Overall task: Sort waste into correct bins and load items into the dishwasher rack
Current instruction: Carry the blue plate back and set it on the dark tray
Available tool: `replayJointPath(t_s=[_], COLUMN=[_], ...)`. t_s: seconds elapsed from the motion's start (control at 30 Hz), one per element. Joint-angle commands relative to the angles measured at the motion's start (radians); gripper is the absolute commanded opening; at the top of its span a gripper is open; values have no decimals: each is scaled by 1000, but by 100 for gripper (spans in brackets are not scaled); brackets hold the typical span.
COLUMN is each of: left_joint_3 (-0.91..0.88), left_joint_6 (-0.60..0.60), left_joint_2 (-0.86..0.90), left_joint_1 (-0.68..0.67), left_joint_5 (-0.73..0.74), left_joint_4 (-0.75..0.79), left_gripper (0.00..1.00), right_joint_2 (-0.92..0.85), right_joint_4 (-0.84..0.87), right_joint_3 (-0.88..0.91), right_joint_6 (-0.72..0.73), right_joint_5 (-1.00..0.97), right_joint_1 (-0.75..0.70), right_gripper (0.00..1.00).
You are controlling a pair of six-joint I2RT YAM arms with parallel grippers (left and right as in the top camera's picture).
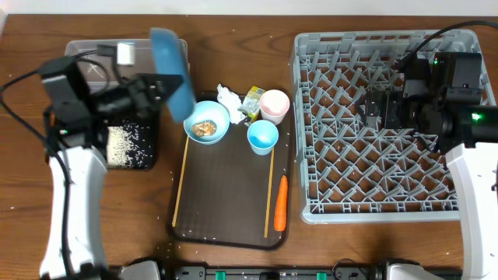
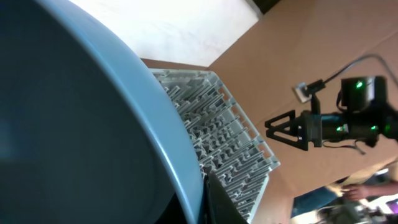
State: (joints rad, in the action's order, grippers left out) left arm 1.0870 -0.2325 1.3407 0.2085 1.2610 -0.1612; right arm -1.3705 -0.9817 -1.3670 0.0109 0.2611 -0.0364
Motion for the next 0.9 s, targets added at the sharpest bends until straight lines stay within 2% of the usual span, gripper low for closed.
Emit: replayJointPath(t_s=[0.0, 0.1, 0.27, 0.5, 0.7, 0.87], left_joint_3=[8, 8, 8, 8, 7, -14], left_joint_6=[-6, 6, 43, 43, -3, -64], left_joint_2=[-82, -131, -155, -151, -129, -29], left_joint_1=[-101, -226, -417, -668, -868, -997], left_joint_5=[-263, -535, -846, -993, -1040, -1217], left_joint_4=[-35, -130, -337, -620, -716, -785], left_gripper=[6, 6, 6, 6, 6, 6], right_joint_2=[-5, -5, -4, -5, -5, -4], right_joint_4=[2, 2, 5, 13, 13, 12], right_joint_3=[-18, -18, -18, -18, -18, -18], right_joint_6=[-9, -13, -13, -13, -13, -13], right_joint_5=[-3, -3, -4, -3, -3, -3], right_joint_1=[-9, -9, -9, -9, -9, -9], right_gripper=[99, 99, 99, 99, 99, 99])
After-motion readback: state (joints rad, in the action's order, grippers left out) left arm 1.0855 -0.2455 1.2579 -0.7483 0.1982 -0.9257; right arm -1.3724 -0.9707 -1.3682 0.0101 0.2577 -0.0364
